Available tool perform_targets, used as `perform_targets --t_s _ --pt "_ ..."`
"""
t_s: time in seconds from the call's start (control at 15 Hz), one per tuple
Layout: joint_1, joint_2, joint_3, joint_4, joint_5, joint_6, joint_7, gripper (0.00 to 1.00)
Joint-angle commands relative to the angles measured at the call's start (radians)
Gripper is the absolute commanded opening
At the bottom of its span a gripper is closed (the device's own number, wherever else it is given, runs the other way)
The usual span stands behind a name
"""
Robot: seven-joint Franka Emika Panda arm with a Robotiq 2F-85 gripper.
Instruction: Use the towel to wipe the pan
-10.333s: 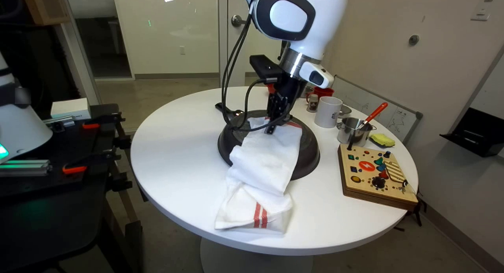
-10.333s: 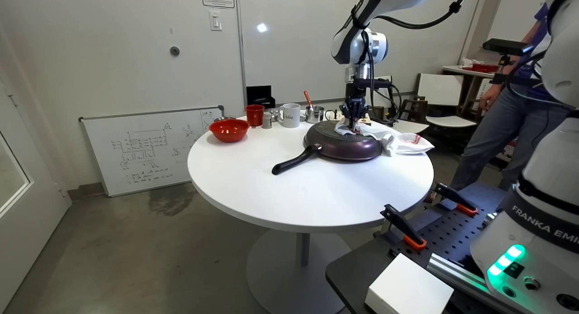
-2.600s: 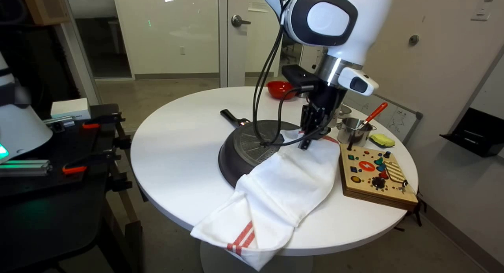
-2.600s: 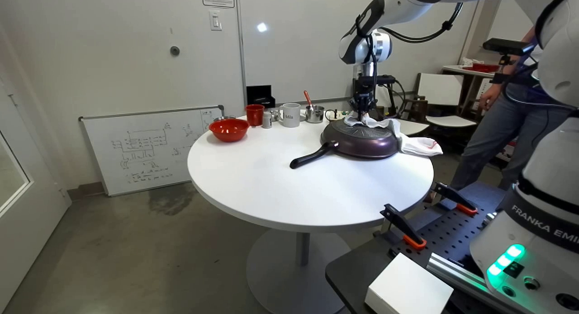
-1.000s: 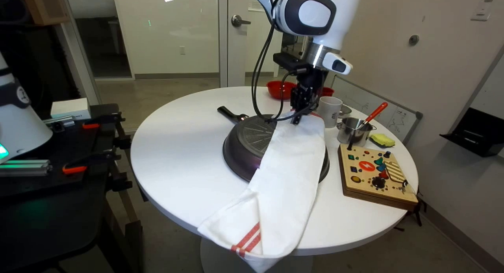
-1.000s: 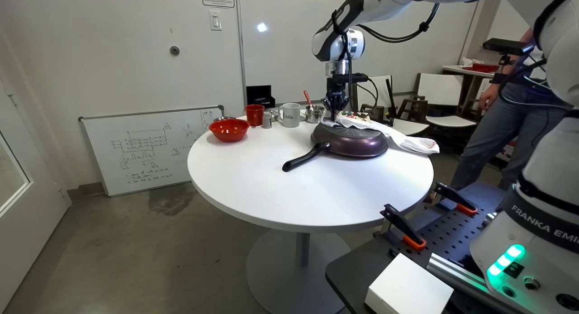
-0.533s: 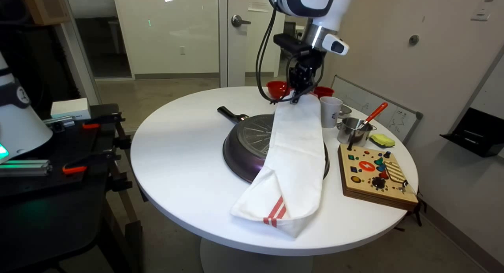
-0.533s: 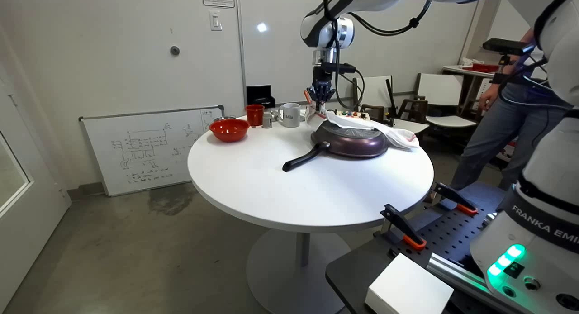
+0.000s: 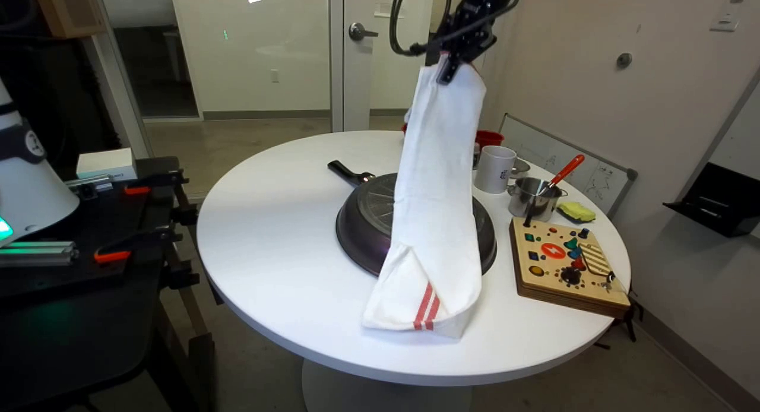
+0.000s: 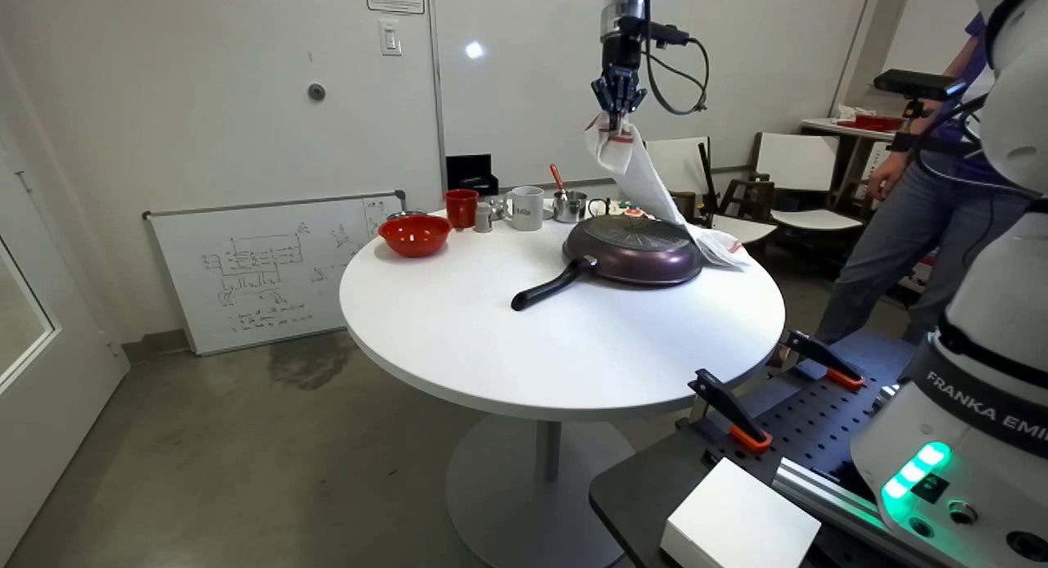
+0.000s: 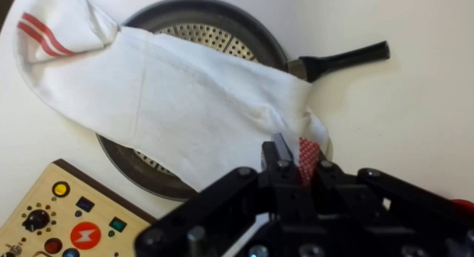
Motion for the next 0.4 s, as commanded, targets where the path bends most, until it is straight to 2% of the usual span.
perform_targets --t_s 0.0,0.13,0.2,0.27,0.33 --pt "-0.068 -0.085 0.021 -0.016 0.071 -0.139 -0.066 0.02" --pt "-0.102 -0.113 0.02 -0.044 0.117 -0.155 -0.075 0.04" --pt "-0.072 -0.079 0.007 0.0 0.077 -0.134 -0.05 0.32" --pt "-0.082 -0.085 0.007 -0.001 0.081 -0.136 -0.052 0.09" --pt "-0.086 -0.085 0.007 -0.001 0.081 -0.135 -0.052 0.15"
